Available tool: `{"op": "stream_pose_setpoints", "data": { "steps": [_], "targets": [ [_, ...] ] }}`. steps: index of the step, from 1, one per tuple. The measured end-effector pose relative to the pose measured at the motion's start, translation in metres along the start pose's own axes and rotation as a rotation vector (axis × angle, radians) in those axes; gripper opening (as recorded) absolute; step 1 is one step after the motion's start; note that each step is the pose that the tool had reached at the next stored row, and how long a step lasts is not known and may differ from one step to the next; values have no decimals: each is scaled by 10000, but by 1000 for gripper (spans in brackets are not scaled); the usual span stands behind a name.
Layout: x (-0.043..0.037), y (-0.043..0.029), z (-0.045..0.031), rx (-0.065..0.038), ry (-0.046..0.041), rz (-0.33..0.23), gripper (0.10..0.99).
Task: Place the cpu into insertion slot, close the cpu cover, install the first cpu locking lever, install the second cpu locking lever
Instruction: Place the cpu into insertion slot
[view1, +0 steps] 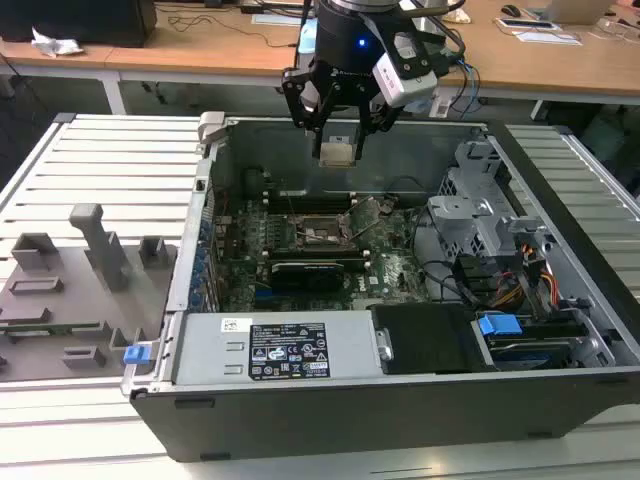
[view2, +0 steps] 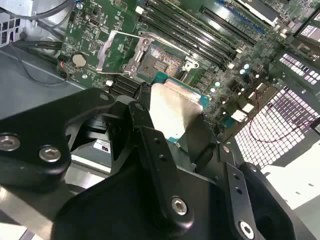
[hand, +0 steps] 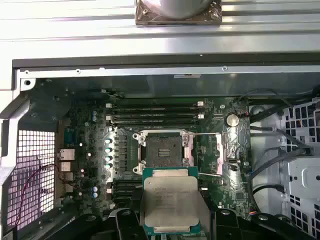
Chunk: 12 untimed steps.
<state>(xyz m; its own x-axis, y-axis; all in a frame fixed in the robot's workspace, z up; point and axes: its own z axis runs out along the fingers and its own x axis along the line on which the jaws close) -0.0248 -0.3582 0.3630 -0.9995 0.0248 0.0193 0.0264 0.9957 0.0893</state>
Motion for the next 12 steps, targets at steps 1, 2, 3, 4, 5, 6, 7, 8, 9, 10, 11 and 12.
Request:
{"op": "stream_pose_setpoints", "data": {
  "steps": [1,2,3,4,5,6,7,8,9,10,11,12],
  "targets": [
    [0,0,0,0,0,0,522],
    [0,0,0,0,0,7,522],
    [0,0,0,0,-2,16,522],
    [0,0,0,0,-3,34,522],
    [0,0,0,-1,-5,54,522],
    [0,0,0,-1,-6,68,522],
    [0,0,0,-2,-8,83,522],
    [0,0,0,-1,-9,107,522],
    [0,0,0,-2,-12,138,522],
    [0,0,0,-4,-19,210,522],
    [0,0,0,-6,-28,320,522],
    [0,0,1,-8,-36,404,522]
  ]
}}
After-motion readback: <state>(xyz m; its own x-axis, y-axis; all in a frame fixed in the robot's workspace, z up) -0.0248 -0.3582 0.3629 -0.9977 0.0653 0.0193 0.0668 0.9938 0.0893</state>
